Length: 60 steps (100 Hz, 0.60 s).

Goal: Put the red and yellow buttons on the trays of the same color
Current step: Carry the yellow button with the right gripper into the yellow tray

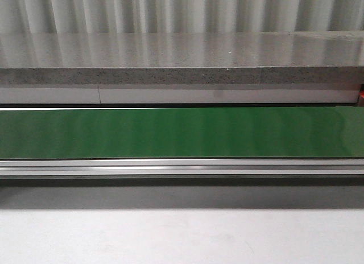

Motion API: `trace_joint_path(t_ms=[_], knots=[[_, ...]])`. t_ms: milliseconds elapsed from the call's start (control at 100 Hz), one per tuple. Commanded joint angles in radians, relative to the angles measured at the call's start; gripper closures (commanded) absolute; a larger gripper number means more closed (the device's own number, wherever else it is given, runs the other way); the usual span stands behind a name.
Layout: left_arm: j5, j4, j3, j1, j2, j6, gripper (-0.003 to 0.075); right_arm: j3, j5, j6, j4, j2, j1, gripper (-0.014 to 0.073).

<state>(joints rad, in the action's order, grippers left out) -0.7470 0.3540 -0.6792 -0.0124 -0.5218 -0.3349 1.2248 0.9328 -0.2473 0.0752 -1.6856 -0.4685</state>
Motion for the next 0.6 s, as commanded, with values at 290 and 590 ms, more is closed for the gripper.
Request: trace_joint_path(t_ms=[290,590], knots=[[0.058,0.028,-0.027,-0.008,-0.004,-0.002,0.074,-0.021,-0.136,-0.002,-0.005,-0.065,-0.006,0.042],[0.058,0.028,-0.027,-0.008,-0.004,-0.002,0.074,-0.022,-0.137,-0.002,-0.005,-0.069,-0.006,0.0149]])
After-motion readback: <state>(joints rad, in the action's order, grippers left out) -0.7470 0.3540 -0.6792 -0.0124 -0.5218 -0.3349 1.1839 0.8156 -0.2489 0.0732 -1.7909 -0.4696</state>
